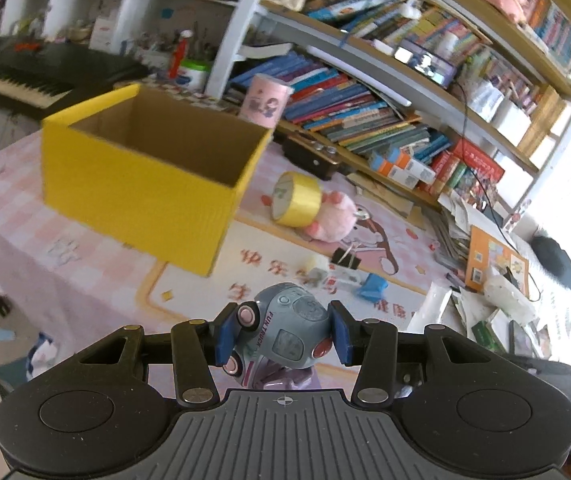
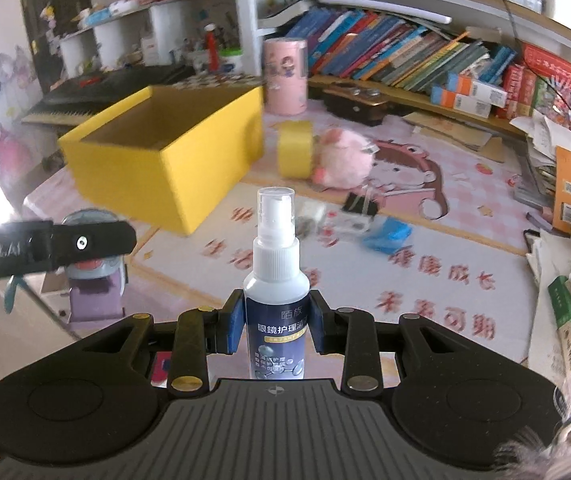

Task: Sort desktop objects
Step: 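Carry the toy robot and spray bottle over the yellow box with both tools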

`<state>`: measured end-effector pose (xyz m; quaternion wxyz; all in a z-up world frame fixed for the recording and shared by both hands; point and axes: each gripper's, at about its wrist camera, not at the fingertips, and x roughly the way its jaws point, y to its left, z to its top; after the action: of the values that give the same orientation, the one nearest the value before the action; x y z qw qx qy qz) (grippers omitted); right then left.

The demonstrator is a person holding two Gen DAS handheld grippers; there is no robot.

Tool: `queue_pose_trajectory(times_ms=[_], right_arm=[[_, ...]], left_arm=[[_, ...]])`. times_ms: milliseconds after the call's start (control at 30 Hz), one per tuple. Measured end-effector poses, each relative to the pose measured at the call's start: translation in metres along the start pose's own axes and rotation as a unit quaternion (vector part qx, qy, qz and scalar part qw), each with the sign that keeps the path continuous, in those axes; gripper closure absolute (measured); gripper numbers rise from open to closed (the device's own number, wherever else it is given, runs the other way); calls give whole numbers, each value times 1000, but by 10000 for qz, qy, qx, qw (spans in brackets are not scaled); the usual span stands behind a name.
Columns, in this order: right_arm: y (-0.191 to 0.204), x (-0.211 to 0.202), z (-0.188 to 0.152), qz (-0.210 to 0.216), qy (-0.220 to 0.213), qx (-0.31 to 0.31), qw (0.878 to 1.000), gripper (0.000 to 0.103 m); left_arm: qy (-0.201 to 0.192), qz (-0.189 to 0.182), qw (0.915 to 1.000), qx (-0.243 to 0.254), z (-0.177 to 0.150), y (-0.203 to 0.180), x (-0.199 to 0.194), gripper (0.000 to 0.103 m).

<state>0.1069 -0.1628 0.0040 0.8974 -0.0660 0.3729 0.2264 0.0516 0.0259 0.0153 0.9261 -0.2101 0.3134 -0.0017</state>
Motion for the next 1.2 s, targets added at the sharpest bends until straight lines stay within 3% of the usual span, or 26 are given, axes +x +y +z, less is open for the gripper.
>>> queue_pose_trajectory(times_ms=[333, 700, 1200], right_arm=[[60, -10, -23, 42, 105, -71, 9999, 73], [100, -18, -38, 165, 194, -18, 9997, 73], [146, -10, -33, 471, 207, -362, 9980, 73]], left_arm=[[22, 39, 9997, -255, -13, 52, -37, 57], [105, 95, 9997, -197, -23, 82, -67, 57], [-107, 342, 9983, -470, -25, 120, -93, 57]])
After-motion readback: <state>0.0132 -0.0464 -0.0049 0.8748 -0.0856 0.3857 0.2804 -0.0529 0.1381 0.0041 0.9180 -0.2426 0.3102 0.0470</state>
